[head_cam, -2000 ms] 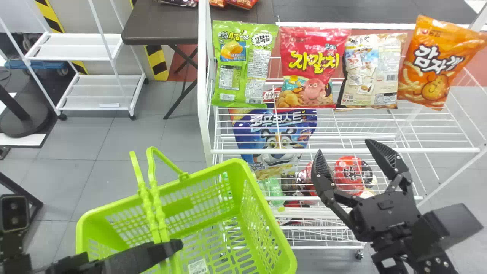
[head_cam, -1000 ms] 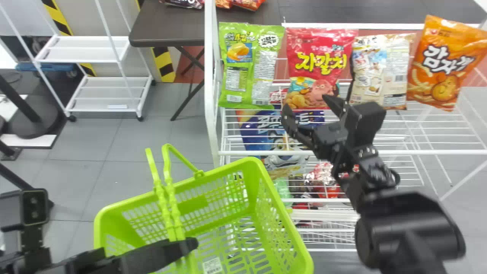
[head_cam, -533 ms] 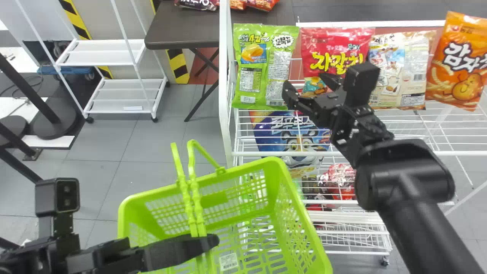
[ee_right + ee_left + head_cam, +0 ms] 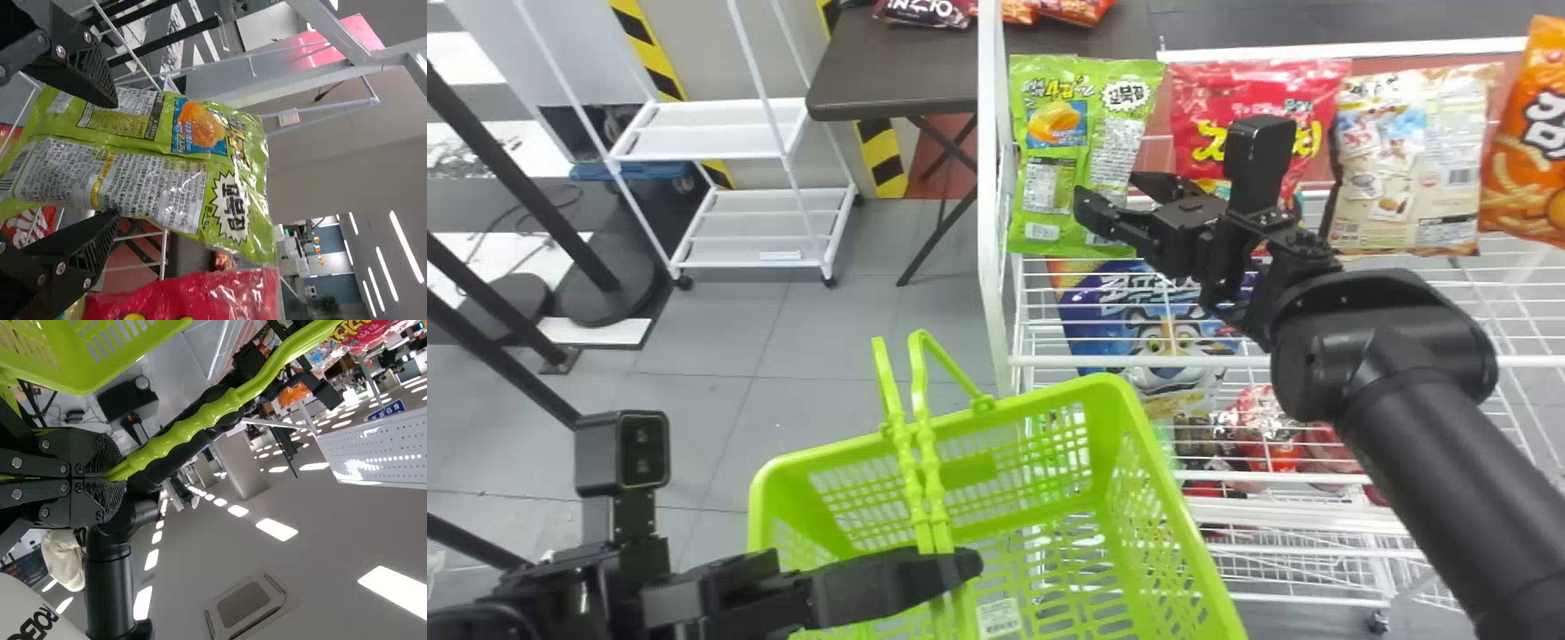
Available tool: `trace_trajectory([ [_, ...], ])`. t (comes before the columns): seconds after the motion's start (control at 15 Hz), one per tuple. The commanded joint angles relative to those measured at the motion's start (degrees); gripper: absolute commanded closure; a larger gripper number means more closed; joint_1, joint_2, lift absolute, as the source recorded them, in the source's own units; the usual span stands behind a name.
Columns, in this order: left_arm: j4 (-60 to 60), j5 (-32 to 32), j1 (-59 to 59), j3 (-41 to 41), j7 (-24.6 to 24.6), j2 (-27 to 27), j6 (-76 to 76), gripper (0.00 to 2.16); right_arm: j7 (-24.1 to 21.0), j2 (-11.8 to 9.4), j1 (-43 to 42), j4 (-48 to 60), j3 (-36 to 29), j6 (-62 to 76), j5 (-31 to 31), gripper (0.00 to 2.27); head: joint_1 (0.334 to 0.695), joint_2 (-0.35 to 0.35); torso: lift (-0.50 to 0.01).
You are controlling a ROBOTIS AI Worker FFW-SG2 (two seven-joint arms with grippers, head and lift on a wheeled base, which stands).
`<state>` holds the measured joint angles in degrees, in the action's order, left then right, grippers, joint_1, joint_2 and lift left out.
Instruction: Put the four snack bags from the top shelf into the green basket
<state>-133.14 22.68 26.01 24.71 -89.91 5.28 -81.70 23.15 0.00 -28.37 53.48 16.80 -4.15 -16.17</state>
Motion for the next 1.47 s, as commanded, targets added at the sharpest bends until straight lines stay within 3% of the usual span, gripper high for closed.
trace_trajectory([
  [0.0, 0.3, 0.1, -0.1, 0.0, -0.7, 0.2, 0.0, 2.15, 0.0, 0.1, -0.9, -0.7, 0.5, -0.4, 0.5, 1.66, 0.695, 0.155, -0.003],
  [0.07, 0.7, 0.1, -0.2, 0.0, -0.7, 0.2, 0.0, 2.15, -1.0, 0.1, -0.9, -0.7, 0.7, -0.6, 0.6, 2.11, 0.695, 0.157, -0.003],
  [0.2, 1.3, 0.1, -0.5, 0.0, -0.7, 0.3, 0.0, 2.15, -1.3, 0.1, -0.5, -0.3, 0.8, -0.6, 1.4, 2.25, 0.695, 0.156, -0.003],
  [0.53, 1.7, 1.0, -0.7, 0.8, -0.7, 0.9, 0.0, 2.15, -1.3, 0.1, 6.8, 13.8, -1.2, -6.2, 1.5, 2.25, 0.695, 0.164, -0.003],
  [0.73, 1.9, 1.3, -1.1, 0.7, -0.7, 1.0, 0.0, 2.15, -1.3, 0.1, 14.7, 29.3, -6.2, -14.1, 1.8, 2.25, 0.695, 0.182, -0.003],
  [0.93, 3.0, 1.3, -2.2, 0.2, -0.7, 1.1, 0.0, 2.15, -1.3, 0.1, 24.7, 45.8, -11.3, -25.3, 1.0, 2.25, 0.695, 0.154, -0.003],
  [1.4, 5.4, 0.7, -4.7, -1.2, -0.7, 1.1, -0.2, 2.15, -0.5, -1.2, 44.2, 77.8, -17.7, -46.6, -8.7, 2.25, 0.695, 0.112, -0.003],
])
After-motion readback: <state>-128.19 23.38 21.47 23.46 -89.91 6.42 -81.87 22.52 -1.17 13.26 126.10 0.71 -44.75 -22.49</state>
